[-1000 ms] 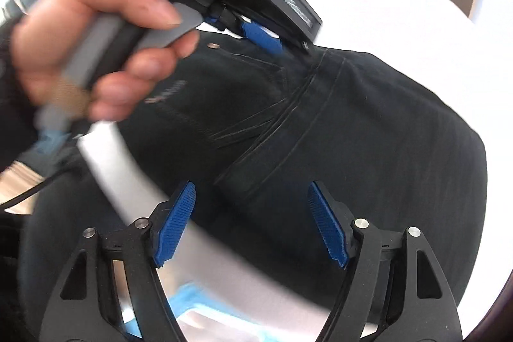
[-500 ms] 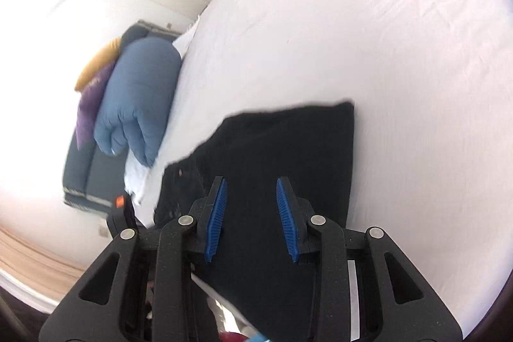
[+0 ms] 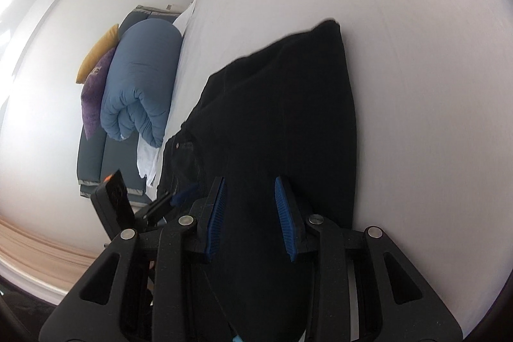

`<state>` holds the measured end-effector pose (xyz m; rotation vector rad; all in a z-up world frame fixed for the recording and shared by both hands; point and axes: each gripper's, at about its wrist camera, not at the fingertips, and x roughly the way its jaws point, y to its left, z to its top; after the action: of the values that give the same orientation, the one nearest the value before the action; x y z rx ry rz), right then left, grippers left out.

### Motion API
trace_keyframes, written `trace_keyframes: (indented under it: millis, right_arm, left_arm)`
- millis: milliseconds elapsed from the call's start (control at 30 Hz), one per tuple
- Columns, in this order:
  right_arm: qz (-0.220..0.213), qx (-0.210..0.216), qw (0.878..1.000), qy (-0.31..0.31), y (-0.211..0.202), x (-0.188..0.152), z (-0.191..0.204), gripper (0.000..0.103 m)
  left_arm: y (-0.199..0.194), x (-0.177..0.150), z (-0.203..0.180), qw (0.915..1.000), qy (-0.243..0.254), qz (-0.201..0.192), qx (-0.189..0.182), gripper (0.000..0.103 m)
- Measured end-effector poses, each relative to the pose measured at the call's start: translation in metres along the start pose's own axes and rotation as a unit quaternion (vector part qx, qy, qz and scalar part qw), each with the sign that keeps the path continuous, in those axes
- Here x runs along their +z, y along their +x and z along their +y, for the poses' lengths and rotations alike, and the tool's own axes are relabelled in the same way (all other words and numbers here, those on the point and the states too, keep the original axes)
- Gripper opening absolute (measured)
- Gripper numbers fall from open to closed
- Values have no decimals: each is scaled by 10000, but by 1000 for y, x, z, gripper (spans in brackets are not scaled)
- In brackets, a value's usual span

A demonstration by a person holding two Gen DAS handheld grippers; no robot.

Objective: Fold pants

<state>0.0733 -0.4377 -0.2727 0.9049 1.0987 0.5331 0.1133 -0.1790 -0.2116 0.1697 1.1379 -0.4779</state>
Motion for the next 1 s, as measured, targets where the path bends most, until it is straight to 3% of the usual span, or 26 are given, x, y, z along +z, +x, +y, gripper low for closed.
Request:
trace_keyframes:
  millis: [167, 333, 467, 533, 667, 767, 833, 867, 900, 933, 1000]
  right_arm:
    - [218, 81, 9997, -120, -18, -73, 11, 29]
    - [276, 132, 9995, 37, -21, -113, 19, 29]
    - [708, -518, 9952, -430, -17, -133, 45, 32]
    - [585, -341, 9960, -586, -24, -133, 61, 33]
    - [-17, 588, 9959, -680, -41, -107, 91, 33]
    - [-127, 692, 9957, -607, -31, -87, 96, 33]
    - [-103, 649, 9968, -462, -14, -77, 88, 36]
    - [-39, 413, 9989, -233, -1, -74, 74, 44]
    - [128, -145, 9997, 137, 16, -72, 55, 44]
    - [189, -450, 9982, 341, 27, -73, 40, 19]
    - [13, -491, 9981, 360, 22, -73, 40, 21]
  left_arm:
    - [-1, -2, -2, 10000, -12, -23, 12, 60]
    - [-8, -1, 1, 10000, -24, -46, 7, 60]
    - [-9, -2, 3, 10000, -44, -72, -10, 60]
    - [-10, -3, 4, 9999, -55, -91, -11, 60]
    - [-9, -6, 6, 9999, -95, -122, -26, 60]
    - [-8, -9, 8, 9998, -129, -154, -47, 60]
    - [-8, -11, 10, 9997, -173, -183, -60, 60]
    - [-8, -12, 11, 9996, -190, -201, -66, 60]
    - [-7, -13, 11, 9996, -203, -207, -65, 60]
    - [-8, -14, 12, 9995, -216, -221, -69, 60]
    - [-9, -15, 15, 9992, -280, -253, -116, 60]
